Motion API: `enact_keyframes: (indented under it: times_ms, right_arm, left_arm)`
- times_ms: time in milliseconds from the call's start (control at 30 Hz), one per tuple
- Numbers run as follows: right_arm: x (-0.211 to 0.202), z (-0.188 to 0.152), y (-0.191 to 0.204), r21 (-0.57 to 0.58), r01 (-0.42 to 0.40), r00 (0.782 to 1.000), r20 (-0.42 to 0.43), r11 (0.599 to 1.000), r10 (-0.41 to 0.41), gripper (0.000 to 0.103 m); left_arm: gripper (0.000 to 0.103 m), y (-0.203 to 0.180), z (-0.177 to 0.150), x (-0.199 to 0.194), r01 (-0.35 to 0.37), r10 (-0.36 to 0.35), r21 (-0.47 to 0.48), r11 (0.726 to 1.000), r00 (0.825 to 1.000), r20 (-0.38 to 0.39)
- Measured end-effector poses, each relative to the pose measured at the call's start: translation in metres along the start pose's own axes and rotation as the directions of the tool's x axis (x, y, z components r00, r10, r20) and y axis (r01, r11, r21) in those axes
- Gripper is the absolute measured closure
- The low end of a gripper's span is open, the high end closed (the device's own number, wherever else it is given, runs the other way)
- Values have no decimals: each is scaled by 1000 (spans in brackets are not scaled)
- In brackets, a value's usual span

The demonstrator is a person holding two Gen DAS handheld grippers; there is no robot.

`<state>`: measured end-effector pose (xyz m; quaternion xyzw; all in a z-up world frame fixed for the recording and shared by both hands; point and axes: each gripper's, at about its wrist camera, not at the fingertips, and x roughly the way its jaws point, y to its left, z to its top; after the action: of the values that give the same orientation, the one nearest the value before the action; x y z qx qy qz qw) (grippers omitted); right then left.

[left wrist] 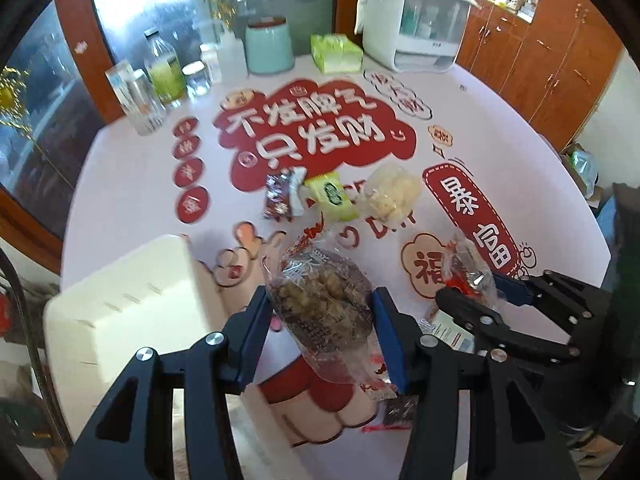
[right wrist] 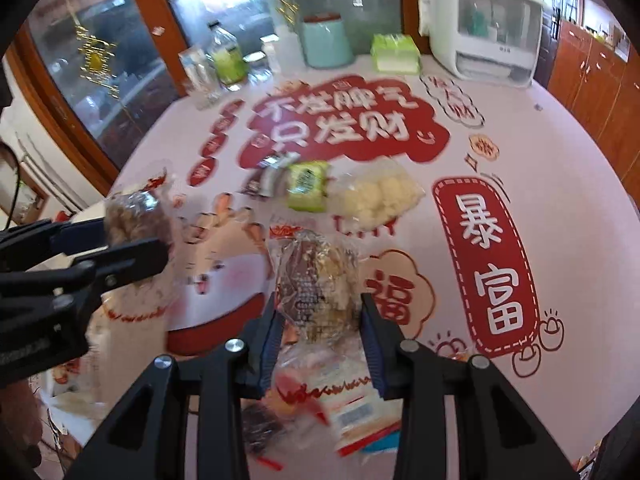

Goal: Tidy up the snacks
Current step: 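Carry both nut bags over the white tray and open both tools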

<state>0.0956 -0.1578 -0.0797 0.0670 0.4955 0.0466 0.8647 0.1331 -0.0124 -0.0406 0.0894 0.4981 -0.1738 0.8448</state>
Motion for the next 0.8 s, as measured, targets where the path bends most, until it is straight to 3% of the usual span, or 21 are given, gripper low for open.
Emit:
enact_keyframes:
  times_ms: [200, 467, 800]
  right_arm:
    - [-41, 1, 44, -25, -43, 997, 69, 999, 44, 66]
    - [-73, -1, 110, -68, -105, 987, 111, 992, 112, 66]
    - [-66, -15, 178, -182, -157, 985, 47, 971, 168, 66]
  left_arm:
    - [54, 33, -18, -36, -48, 48, -2, 999, 998, 52]
    - [54, 96, -52, -67, -136, 142, -82, 987, 987, 71]
    - [53, 146, -90, -72, -217, 227, -161, 963, 973, 50]
